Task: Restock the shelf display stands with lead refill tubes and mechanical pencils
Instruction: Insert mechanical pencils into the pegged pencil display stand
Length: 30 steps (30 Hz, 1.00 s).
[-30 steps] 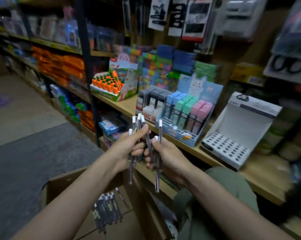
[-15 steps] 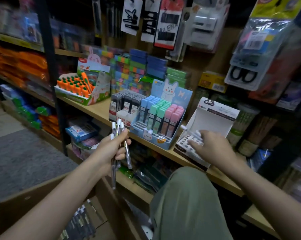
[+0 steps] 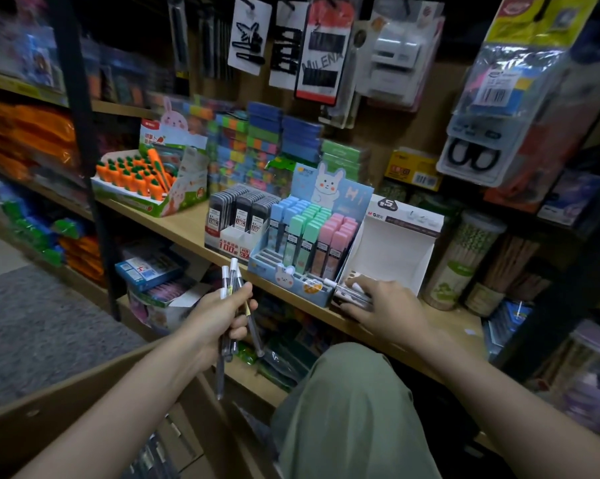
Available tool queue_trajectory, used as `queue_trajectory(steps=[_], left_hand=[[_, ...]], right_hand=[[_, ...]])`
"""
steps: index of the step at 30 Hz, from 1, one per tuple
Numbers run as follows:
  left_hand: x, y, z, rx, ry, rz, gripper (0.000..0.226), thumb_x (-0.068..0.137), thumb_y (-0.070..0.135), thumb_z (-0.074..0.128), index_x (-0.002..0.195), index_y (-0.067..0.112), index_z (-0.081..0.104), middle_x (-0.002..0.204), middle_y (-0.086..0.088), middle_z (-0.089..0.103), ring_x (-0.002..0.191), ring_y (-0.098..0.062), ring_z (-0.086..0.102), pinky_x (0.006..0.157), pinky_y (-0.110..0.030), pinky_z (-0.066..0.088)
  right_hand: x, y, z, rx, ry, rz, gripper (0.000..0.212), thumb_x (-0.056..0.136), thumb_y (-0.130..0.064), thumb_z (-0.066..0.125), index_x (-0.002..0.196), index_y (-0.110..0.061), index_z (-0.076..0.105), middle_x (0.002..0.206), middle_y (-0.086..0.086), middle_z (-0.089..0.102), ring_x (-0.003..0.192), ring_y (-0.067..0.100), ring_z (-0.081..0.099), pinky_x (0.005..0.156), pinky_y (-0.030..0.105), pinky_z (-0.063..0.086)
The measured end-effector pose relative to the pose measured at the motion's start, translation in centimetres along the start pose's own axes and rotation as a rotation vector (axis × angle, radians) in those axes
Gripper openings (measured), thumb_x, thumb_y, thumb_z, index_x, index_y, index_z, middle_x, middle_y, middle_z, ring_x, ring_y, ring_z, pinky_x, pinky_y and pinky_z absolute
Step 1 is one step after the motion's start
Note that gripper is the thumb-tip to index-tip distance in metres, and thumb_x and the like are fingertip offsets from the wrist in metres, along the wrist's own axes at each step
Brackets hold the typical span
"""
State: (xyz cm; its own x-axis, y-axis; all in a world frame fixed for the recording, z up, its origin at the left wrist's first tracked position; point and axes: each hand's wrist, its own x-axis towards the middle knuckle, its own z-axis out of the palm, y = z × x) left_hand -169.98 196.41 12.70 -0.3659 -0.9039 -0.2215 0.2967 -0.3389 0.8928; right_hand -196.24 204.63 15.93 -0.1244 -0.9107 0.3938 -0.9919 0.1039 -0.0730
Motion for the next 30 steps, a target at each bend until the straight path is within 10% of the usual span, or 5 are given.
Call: queue_trajectory(steps=[7, 12, 22, 26, 30], left_hand=[[-0.8, 0.9, 0.7, 0.067, -0.080, 0.093, 0.019, 0.097, 0.026, 0.056, 0.099, 0.007, 0.056, 0.067, -0.001, 0.057, 0.041, -0.006, 0.029, 0.035, -0.017, 0.023], [-2.3, 2.1, 2.1, 0.131, -0.245, 0.183, 0.020, 0.091, 0.035, 0.065, 0.091, 0.014, 0.063, 0.066, 0.004, 0.053, 0.043, -0.005, 0.026, 0.036, -0.016, 0.023], [-3.2, 4.7, 2.3, 0.009, -0.303, 0.320, 0.065, 0.069, 0.046, 0.080, 0.109, -0.003, 0.064, 0.059, 0.007, 0.048, 0.034, -0.002, 0.026, 0.031, -0.014, 0.022], [-2.8, 5.5, 1.5, -0.160, -0.200, 0.310, 0.023, 0.078, 0.035, 0.074, 0.085, 0.013, 0.074, 0.059, 0.008, 0.047, 0.033, 0.000, 0.025, 0.029, -0.014, 0.021], [-2.4, 6.1, 0.6, -0.218, -0.127, 0.305, 0.038, 0.072, 0.035, 0.074, 0.095, 0.007, 0.061, 0.054, 0.010, 0.048, 0.031, -0.001, 0.025, 0.027, -0.013, 0.021]], right_hand=[[0.9, -1.8, -3.3, 0.465, 0.058, 0.165, 0.033, 0.099, -0.051, 0.036, 0.091, -0.024, 0.054, 0.084, -0.001, 0.055, 0.076, 0.018, 0.053, 0.064, 0.031, 0.038], [0.7, -7.1, -5.5, 1.015, -0.311, 0.130, 0.028, 0.103, -0.036, 0.039, 0.101, -0.013, 0.055, 0.073, -0.004, 0.046, 0.055, 0.005, 0.040, 0.051, 0.024, 0.033], [1.7, -11.6, -7.6, 0.610, -0.414, -0.314, 0.016, 0.102, -0.031, 0.045, 0.096, -0.035, 0.060, 0.088, -0.016, 0.062, 0.078, -0.006, 0.054, 0.077, 0.019, 0.044], [1.8, -10.1, -8.1, 0.350, -0.435, -0.282, 0.039, 0.095, -0.055, 0.044, 0.096, -0.019, 0.060, 0.083, 0.000, 0.059, 0.073, 0.013, 0.055, 0.069, 0.033, 0.046], [1.7, -7.5, -9.1, 0.656, -0.399, 0.044, 0.054, 0.095, -0.061, 0.027, 0.107, -0.022, 0.061, 0.083, -0.007, 0.053, 0.067, 0.006, 0.048, 0.064, 0.024, 0.038]])
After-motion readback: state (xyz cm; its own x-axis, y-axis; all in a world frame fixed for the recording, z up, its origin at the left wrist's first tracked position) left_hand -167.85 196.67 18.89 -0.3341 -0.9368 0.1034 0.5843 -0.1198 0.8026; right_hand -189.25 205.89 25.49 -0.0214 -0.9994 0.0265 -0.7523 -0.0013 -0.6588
